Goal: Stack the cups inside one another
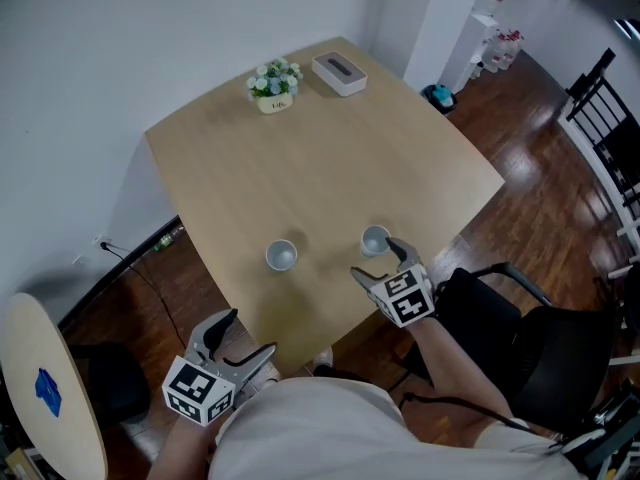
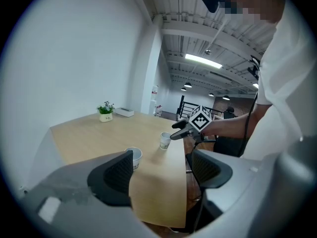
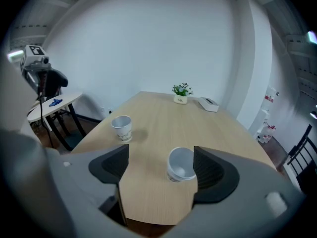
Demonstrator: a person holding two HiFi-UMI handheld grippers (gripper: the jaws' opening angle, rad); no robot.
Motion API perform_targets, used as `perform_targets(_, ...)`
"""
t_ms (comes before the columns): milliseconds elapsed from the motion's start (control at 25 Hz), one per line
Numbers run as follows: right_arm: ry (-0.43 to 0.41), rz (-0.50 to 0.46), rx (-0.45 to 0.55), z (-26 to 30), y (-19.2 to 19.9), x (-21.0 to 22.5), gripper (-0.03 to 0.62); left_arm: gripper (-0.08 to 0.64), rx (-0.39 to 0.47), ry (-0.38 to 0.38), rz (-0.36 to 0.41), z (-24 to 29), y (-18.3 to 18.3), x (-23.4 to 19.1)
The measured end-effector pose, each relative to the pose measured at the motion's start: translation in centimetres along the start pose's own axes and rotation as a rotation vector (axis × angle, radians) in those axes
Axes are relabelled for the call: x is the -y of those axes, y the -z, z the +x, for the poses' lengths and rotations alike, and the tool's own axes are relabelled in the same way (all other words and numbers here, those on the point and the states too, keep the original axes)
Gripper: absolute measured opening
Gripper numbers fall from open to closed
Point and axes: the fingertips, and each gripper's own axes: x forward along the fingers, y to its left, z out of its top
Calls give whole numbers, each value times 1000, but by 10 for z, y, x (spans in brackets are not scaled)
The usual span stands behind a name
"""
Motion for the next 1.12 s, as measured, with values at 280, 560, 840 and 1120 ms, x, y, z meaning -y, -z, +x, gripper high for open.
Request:
perform_targets(280, -121, -95, -9, 28, -17, -96, 405, 397, 58, 51, -24, -43, 12, 12)
perform_targets(560, -162, -175, -14, 100, -40, -145, 428, 397, 50, -81, -62, -104, 42, -6)
perform_targets(840, -174, -134, -62, 153, -43, -149, 436, 396, 42, -211, -137, -149, 68, -21)
perform_targets(1120, -169, -120, -21, 135, -63, -145, 371, 396, 46, -183, -144, -138, 65, -31)
